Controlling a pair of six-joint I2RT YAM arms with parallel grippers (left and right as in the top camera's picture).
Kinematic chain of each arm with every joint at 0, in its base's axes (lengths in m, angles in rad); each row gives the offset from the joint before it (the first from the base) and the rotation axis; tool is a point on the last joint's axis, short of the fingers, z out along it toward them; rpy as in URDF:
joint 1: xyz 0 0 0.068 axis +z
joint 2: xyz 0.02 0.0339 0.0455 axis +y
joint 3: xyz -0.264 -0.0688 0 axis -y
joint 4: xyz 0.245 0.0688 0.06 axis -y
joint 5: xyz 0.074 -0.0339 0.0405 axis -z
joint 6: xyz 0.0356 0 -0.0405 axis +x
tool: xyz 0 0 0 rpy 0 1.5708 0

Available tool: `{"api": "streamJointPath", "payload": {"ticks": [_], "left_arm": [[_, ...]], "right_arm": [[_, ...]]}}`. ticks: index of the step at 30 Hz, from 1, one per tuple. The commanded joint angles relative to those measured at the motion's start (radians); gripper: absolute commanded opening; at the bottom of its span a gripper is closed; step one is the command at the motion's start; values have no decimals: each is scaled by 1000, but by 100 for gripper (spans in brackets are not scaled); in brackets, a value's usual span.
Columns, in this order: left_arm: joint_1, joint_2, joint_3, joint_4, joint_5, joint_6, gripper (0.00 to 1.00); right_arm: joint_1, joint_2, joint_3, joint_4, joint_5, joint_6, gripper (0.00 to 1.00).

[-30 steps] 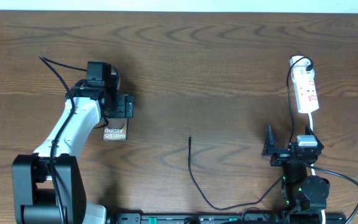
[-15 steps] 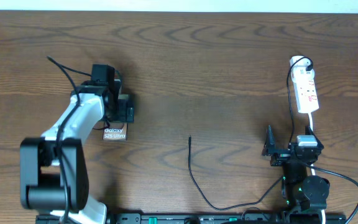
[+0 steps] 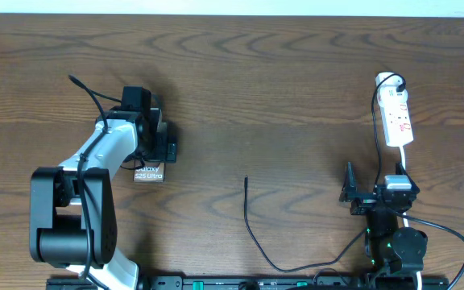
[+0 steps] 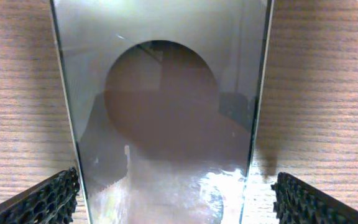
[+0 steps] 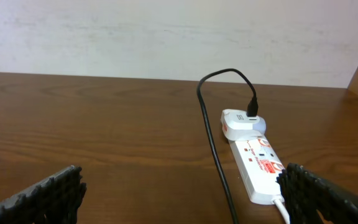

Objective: Plug charger to phone and switch on socket
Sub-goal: 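Close the left gripper on the phone's sides and adjust grip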

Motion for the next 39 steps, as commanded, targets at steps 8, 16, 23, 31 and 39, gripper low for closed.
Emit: {"api": "streamJointPath", "payload": {"ticks": [8,16,23,31,39], "left_arm": [[28,-1,6,-13,18,14,98],[45,-1,6,-15,19,15,98],[44,-1,6,-20,19,15,98],[44,23,6,-27,18,15,98],[43,27,6,-19,18,15,98]], "right_arm": [[-5,-5,0,-4,1,13,99],[-5,-5,0,-4,1,14,99],[-5,-5,0,-4,1,13,99],[-5,-5,0,-4,1,13,99],[-5,-5,0,-5,1,13,99]]}}
